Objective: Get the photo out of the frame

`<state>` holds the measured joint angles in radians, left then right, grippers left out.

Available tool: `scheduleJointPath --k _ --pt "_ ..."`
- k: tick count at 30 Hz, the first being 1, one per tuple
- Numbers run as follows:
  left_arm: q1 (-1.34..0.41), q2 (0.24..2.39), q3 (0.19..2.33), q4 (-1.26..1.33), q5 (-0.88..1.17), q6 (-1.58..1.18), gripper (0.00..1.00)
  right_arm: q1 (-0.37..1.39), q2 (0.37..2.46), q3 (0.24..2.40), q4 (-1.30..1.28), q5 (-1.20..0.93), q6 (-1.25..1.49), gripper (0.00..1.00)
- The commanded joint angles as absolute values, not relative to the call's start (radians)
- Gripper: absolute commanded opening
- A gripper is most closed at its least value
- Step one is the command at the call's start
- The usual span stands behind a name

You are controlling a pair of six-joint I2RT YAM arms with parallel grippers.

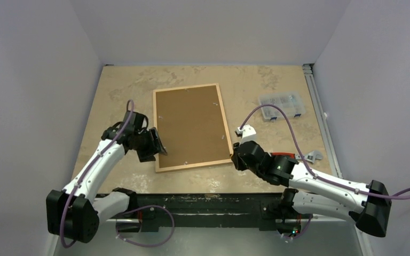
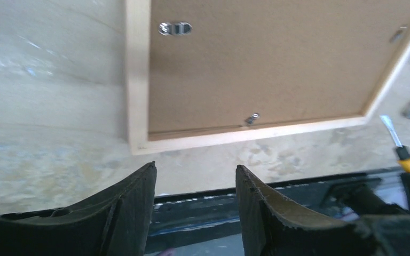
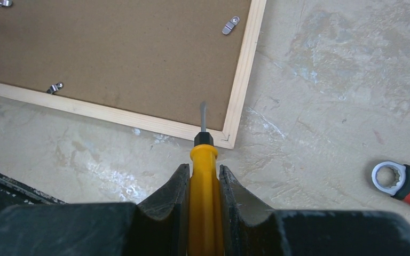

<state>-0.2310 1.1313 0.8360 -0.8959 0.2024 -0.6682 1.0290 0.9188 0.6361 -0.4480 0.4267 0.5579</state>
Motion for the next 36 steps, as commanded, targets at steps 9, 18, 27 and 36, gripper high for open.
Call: scheduleJointPath --k 9,18,27,36 --pt "-0.275 1.136 0.744 -0.756 0.382 -0.791 0.54 0.917 1.187 0.798 -0.319 0.447 0.474 0.00" --pt "-0.326 1.183 0.694 -0.692 0.328 -0.803 0.54 0.844 1.303 0.834 -0.247 0.395 0.430 0.00" --pt "-0.331 1.218 0.705 -0.677 0.330 -0.796 0.53 0.826 1.354 0.838 -0.216 0.387 0.413 0.00" --pt "-0.334 1.229 0.710 -0.677 0.327 -0.792 0.53 0.822 1.372 0.853 -0.191 0.346 0.410 0.00"
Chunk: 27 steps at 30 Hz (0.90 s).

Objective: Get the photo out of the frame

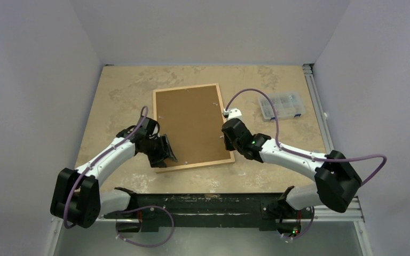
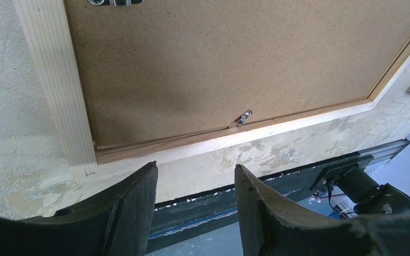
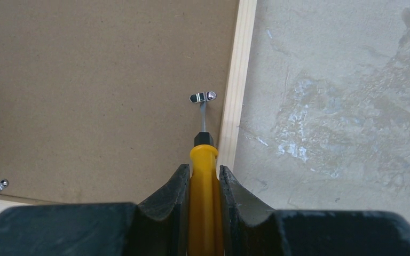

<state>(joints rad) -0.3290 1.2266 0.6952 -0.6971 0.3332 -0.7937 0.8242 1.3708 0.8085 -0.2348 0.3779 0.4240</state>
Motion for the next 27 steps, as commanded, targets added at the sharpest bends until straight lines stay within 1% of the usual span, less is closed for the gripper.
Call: scheduleJointPath --k 1,6,8,12,15,20,27 --pt "-0.333 1.231 0.712 -0.676 0.326 -0.792 0.53 0.822 1.373 0.854 -0.188 0.344 0.410 0.00" --pt "-0.338 1.244 0.723 -0.675 0.328 -0.791 0.53 0.821 1.391 0.871 -0.193 0.354 0.402 0.00" --pt "-0.340 1.242 0.729 -0.676 0.330 -0.789 0.53 0.821 1.381 0.887 -0.209 0.328 0.398 0.00" --pt "-0.339 1.194 0.733 -0.679 0.291 -0.792 0.53 0.821 1.290 0.899 -0.198 0.263 0.393 0.00" --pt "-0.329 1.147 0.746 -0.674 0.264 -0.795 0.54 0.803 1.253 0.921 -0.179 0.291 0.359 0.00" --pt "-0.326 1.164 0.778 -0.670 0.291 -0.788 0.54 0.707 1.346 1.019 -0.189 0.274 0.334 0.00" --pt "-0.335 1.192 0.727 -0.624 0.333 -0.790 0.54 0.596 1.564 1.160 -0.128 0.202 0.328 0.00"
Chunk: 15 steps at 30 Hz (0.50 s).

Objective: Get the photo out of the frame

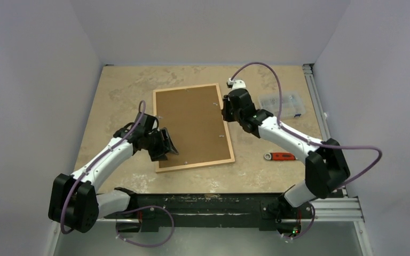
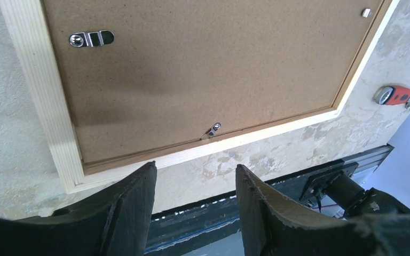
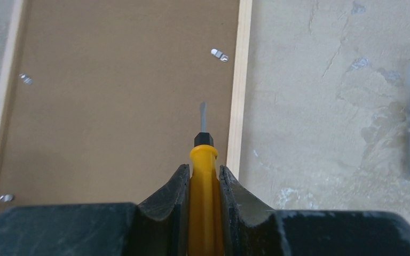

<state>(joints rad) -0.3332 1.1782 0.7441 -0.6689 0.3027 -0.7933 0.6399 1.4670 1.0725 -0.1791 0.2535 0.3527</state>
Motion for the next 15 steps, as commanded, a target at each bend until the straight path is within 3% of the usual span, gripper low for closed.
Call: scheduleJointPath --k 1,7,15 --pt "-0.340 1.192 0.715 -0.614 0.335 -0.795 0.54 0.582 1.597 1.185 -0.119 0.190 0.324 0.00" --pt "-0.379 1.208 0.668 -0.581 0.344 -0.811 0.54 0.527 1.801 1.361 -0.127 0.153 0.303 0.00" --pt "-0.400 1.183 0.647 -0.569 0.352 -0.833 0.54 0.503 1.926 1.474 -0.133 0.146 0.285 0.00"
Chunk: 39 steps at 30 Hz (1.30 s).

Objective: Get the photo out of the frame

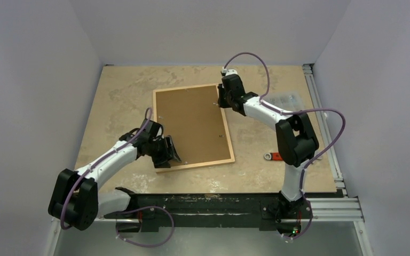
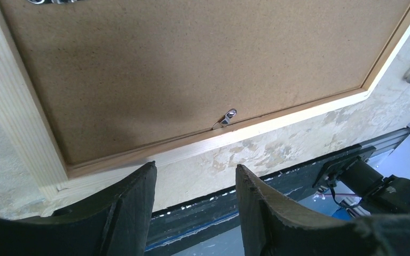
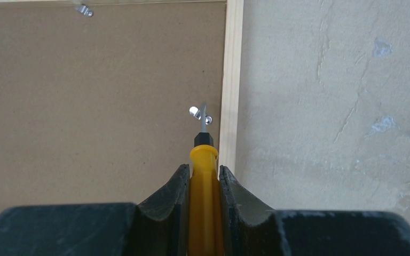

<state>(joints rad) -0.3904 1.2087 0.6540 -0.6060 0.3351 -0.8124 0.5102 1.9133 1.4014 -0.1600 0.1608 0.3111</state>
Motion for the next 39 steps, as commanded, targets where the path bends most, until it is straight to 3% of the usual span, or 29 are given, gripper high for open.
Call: scheduleJointPath --k 1,30,39 --pt "-0.400 1.181 0.647 -0.570 0.354 -0.833 0.54 0.502 1.934 1.477 -0.134 0.147 0.284 0.00" --pt "-0.400 1.062 0.652 -0.626 0.317 -0.871 0.57 0.499 1.837 1.392 -0.150 0.098 0.316 0.00" --pt "-0.448 0.908 0.564 -0.653 0.382 -1.284 0.59 0.512 1.537 1.190 -0.061 -0.051 0.424 0.00"
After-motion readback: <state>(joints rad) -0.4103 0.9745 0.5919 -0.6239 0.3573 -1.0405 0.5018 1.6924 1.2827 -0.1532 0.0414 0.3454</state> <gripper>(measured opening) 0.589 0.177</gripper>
